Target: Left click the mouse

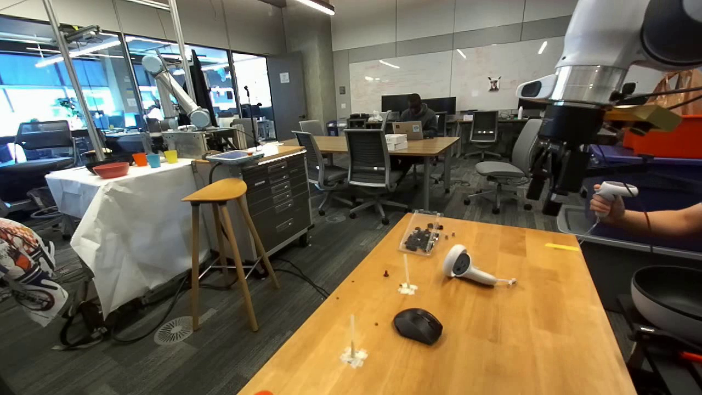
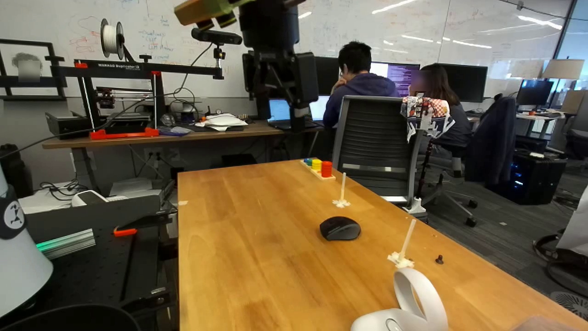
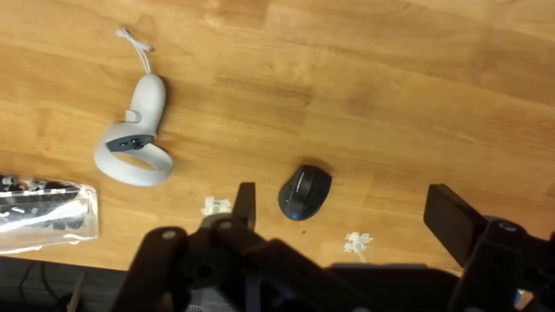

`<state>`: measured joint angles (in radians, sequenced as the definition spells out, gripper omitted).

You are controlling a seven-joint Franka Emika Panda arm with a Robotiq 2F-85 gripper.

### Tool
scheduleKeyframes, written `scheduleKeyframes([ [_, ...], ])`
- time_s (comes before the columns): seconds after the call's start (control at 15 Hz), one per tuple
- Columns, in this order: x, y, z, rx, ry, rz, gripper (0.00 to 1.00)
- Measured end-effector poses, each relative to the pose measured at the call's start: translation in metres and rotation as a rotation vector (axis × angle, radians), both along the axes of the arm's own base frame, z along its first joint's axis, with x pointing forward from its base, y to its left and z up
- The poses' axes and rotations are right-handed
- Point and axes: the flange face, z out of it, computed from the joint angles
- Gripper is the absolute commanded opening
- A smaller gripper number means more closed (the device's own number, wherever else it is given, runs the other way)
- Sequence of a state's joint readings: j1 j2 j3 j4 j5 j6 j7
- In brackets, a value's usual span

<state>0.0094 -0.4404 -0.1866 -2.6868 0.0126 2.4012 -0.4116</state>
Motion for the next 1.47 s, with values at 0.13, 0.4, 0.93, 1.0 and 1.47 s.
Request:
scheduleKeyframes([
  [0.13, 0.023, -0.001, -0.010, -0.022, -0.019, -0.006, 0.72],
  [0.4, 0.070, -0.002, -0.039, -0.056, -0.012, -0.014, 0.42],
  [0.93, 0.125, 0.024, -0.100, -0.074, 0.065, -0.007, 0.01],
  [1.0, 0.127, 0.029, -0.106, -0.073, 0.074, -0.003, 0.02],
  [1.47, 0.131, 0.055, -0.146, -0.110, 0.056, 0.028, 0.04],
])
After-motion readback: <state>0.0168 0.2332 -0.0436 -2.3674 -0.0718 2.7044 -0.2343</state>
